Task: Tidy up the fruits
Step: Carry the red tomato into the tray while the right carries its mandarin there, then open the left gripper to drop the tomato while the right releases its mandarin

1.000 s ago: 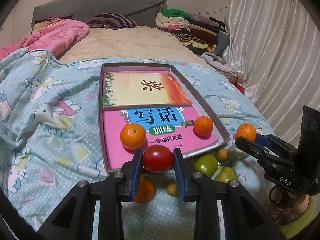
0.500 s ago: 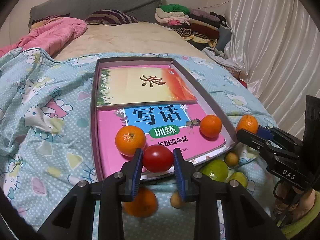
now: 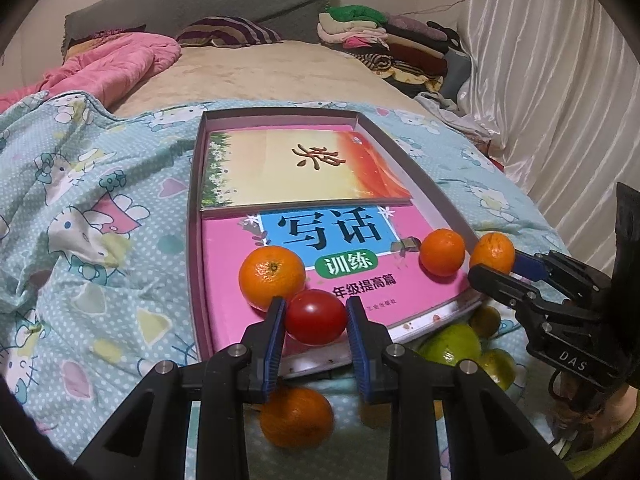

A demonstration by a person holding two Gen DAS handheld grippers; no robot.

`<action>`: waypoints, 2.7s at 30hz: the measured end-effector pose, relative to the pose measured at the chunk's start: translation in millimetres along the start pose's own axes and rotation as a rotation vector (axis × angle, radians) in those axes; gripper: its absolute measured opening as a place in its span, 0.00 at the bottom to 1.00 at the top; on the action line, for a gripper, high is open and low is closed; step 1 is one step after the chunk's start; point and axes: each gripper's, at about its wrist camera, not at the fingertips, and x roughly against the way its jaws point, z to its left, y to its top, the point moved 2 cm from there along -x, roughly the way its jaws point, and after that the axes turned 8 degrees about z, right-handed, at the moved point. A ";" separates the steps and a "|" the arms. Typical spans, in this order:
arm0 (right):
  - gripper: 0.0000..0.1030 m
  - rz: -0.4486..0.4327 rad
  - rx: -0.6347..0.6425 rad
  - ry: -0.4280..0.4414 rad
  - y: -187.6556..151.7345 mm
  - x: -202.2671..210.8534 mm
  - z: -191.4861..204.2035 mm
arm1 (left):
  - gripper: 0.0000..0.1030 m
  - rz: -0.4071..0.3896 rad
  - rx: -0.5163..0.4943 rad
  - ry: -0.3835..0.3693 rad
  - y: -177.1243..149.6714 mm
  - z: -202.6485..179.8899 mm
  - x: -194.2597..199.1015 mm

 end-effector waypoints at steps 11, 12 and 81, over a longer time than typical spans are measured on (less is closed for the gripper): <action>0.42 0.002 0.023 -0.017 6.7 -10.3 2.1 | 0.30 0.016 0.029 0.016 1.6 11.8 -5.6; 0.42 -0.001 0.022 -0.018 7.6 -10.6 1.2 | 0.30 0.016 0.031 0.018 1.7 12.7 -5.9; 0.64 -0.095 -0.050 -0.044 -3.9 5.1 -18.0 | 0.67 -0.058 0.055 -0.009 7.7 11.6 35.9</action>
